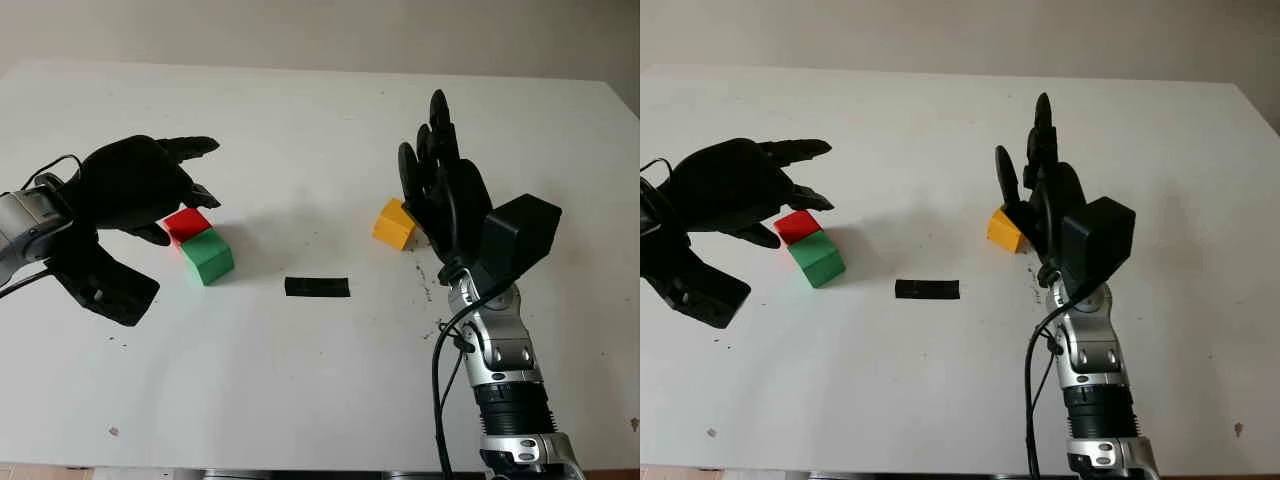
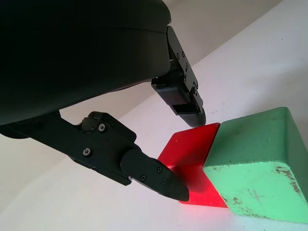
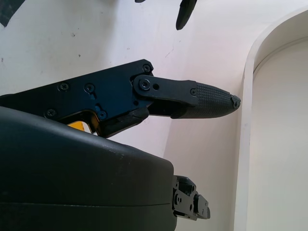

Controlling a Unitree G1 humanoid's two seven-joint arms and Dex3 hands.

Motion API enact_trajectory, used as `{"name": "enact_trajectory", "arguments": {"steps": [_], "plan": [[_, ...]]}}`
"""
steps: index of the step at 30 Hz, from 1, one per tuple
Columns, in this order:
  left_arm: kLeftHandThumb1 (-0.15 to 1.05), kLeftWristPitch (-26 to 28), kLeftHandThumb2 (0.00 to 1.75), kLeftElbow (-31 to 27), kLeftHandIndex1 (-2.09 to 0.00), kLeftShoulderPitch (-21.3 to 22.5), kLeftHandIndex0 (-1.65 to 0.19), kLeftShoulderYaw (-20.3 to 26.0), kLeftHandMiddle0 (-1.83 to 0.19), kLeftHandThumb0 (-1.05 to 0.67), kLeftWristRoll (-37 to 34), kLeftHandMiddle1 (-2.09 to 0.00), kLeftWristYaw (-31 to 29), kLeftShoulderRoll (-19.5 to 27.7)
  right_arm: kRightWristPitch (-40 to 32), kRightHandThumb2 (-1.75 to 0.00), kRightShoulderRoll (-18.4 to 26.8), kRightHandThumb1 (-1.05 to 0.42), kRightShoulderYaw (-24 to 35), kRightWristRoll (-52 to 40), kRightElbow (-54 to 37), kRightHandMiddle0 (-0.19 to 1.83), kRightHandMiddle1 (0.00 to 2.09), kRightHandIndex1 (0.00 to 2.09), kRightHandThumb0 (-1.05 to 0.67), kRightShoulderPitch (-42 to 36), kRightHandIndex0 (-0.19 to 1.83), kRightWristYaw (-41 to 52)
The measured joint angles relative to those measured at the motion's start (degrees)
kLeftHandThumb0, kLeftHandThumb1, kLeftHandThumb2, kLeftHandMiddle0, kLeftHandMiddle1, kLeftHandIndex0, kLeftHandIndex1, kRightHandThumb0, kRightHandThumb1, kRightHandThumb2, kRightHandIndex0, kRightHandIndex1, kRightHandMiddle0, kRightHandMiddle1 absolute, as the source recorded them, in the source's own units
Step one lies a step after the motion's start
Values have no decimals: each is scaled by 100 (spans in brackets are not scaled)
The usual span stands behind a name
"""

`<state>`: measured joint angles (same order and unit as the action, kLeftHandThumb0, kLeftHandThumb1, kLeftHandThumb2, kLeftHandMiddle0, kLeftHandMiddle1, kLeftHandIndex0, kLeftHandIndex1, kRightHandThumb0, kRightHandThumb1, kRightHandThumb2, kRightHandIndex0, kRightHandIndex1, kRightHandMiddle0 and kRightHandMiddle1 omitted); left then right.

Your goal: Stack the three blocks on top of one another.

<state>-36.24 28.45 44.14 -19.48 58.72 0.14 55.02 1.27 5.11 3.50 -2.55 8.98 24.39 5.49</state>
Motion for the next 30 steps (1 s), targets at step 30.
{"name": "enact_trajectory", "arguments": {"steps": [30], "plan": [[84, 193, 5, -142, -73, -1, -73, -340, -34, -38, 914, -8, 554, 12, 14, -52, 39, -105, 71, -15, -6, -19, 0, 0, -69, -25, -19, 13]]}}
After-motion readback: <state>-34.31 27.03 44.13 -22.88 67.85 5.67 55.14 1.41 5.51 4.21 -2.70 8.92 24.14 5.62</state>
